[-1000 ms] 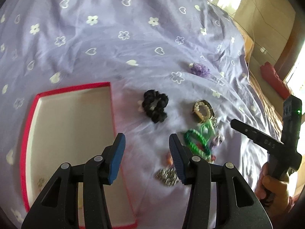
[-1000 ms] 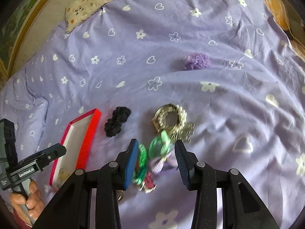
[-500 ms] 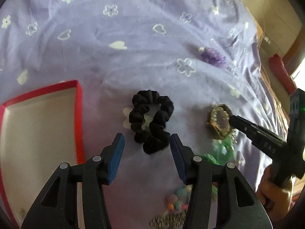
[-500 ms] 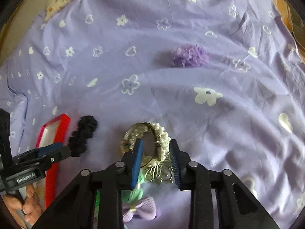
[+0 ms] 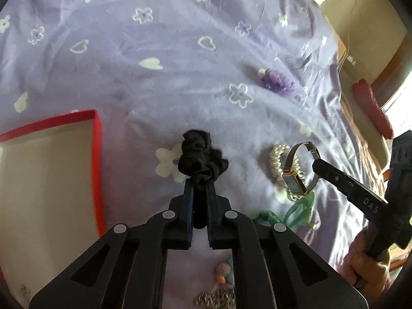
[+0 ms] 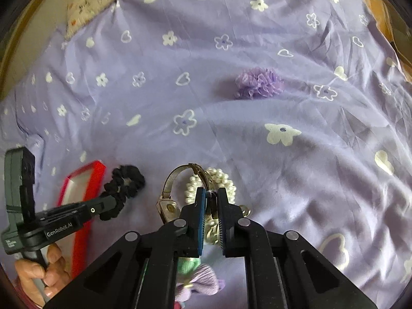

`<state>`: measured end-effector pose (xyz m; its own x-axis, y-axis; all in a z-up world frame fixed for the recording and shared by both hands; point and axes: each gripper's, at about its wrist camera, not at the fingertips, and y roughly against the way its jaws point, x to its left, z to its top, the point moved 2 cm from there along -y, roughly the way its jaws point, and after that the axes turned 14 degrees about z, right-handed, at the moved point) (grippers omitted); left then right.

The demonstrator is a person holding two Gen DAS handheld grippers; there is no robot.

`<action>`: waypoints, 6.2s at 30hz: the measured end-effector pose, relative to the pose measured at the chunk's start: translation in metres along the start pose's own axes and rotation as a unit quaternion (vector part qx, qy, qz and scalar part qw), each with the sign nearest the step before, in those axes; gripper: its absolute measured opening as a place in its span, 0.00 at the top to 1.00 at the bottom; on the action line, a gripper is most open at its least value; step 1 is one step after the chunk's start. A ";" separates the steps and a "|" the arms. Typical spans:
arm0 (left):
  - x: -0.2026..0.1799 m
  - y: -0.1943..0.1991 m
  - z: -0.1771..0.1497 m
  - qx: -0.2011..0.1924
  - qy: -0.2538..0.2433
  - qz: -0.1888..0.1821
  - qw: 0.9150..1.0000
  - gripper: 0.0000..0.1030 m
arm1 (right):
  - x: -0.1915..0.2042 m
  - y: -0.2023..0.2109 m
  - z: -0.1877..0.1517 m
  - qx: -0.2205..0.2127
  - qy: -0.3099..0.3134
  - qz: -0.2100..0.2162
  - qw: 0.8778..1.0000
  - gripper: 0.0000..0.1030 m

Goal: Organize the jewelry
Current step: 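Carry the scrunchie and gold watch into the red box and open both tools, then withdraw both open tools from the box back toward the jewelry pile, then grasp the green braided bracelet with the left tool while the right tool grasps the lavender bow tie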

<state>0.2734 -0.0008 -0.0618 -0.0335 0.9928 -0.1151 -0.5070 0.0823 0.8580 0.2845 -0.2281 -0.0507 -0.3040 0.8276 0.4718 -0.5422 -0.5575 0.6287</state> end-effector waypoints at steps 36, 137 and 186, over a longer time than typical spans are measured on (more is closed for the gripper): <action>0.143 0.121 -0.082 -0.075 0.139 0.006 0.987 0.94 | 0.153 -0.032 -0.057 0.050 0.057 0.121 0.990 0.92; 0.074 0.117 -0.123 -0.038 0.086 0.015 0.995 0.49 | 0.033 0.069 -0.089 -0.013 -0.028 0.029 0.999 0.45; -0.066 0.009 -0.052 0.025 -0.070 -0.051 0.996 0.91 | -0.013 0.033 -0.057 0.002 -0.051 0.048 0.998 0.90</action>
<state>0.2261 -0.0706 -0.0729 0.1375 0.9814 -0.1342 -0.4588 0.1832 0.8694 0.2262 -0.2540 -0.0708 -0.2736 0.7594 0.5903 -0.5115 -0.6346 0.5793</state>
